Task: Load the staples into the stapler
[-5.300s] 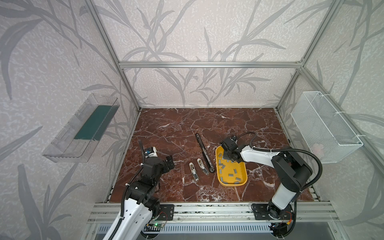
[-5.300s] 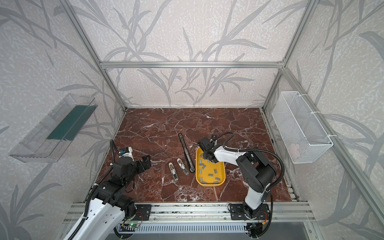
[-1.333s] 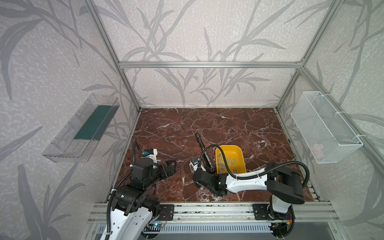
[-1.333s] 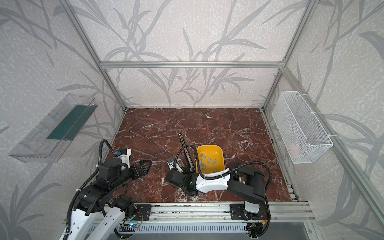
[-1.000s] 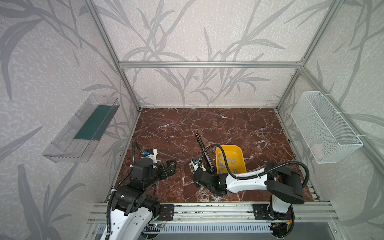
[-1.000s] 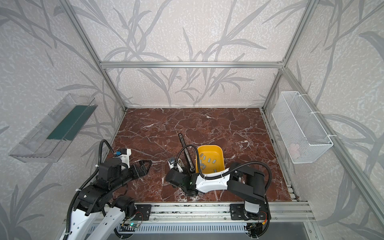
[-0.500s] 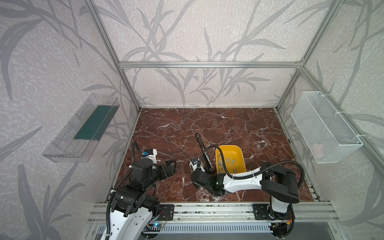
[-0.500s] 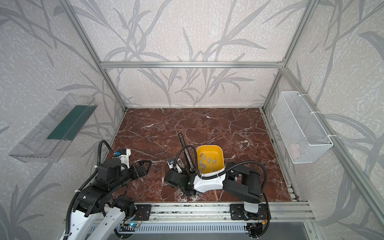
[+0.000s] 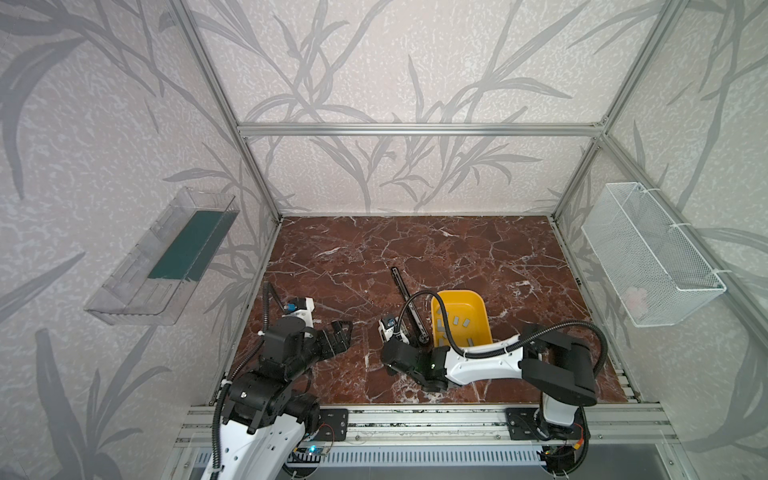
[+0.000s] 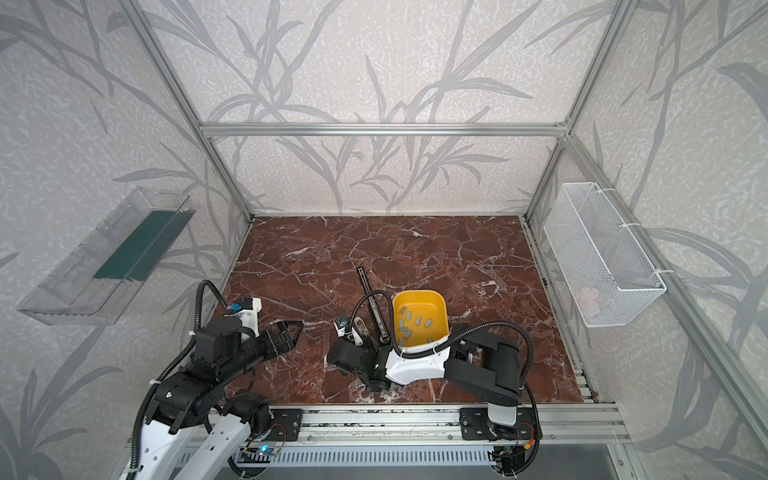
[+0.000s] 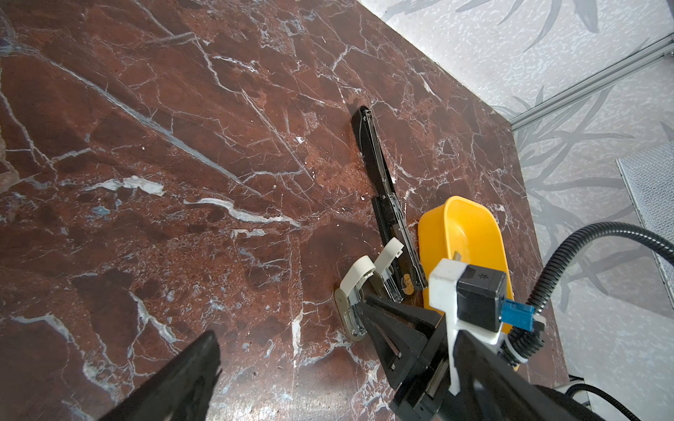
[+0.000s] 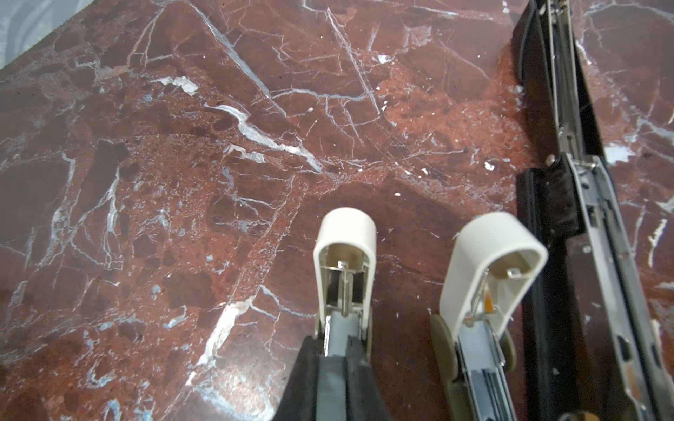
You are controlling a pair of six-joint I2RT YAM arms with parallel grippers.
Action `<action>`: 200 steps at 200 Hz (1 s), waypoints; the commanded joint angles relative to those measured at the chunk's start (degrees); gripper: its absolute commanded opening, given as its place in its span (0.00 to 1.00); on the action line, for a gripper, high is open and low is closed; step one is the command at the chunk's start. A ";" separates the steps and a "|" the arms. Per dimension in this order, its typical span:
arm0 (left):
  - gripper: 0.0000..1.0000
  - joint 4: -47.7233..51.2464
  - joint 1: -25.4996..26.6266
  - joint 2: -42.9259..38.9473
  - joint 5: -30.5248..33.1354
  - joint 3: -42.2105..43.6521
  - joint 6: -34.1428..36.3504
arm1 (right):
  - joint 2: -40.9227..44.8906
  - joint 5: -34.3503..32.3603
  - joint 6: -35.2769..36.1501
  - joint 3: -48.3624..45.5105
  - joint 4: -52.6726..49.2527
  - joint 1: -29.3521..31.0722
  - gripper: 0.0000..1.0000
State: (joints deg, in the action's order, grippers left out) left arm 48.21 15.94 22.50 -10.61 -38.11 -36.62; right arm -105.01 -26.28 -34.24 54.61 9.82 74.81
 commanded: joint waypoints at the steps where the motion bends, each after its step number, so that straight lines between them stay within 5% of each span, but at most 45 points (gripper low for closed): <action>1: 1.00 0.22 -0.39 -0.55 0.07 -0.65 -0.20 | -1.16 -0.31 -0.59 1.38 -0.84 0.43 0.00; 200: 1.00 0.14 -0.39 -1.19 -0.09 -0.56 -0.29 | -0.35 -2.81 -0.03 0.50 -0.76 0.92 0.00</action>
State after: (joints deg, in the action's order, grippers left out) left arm 48.21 15.94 21.91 -10.63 -38.11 -36.64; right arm -106.06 -27.03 -34.63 54.61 9.63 75.13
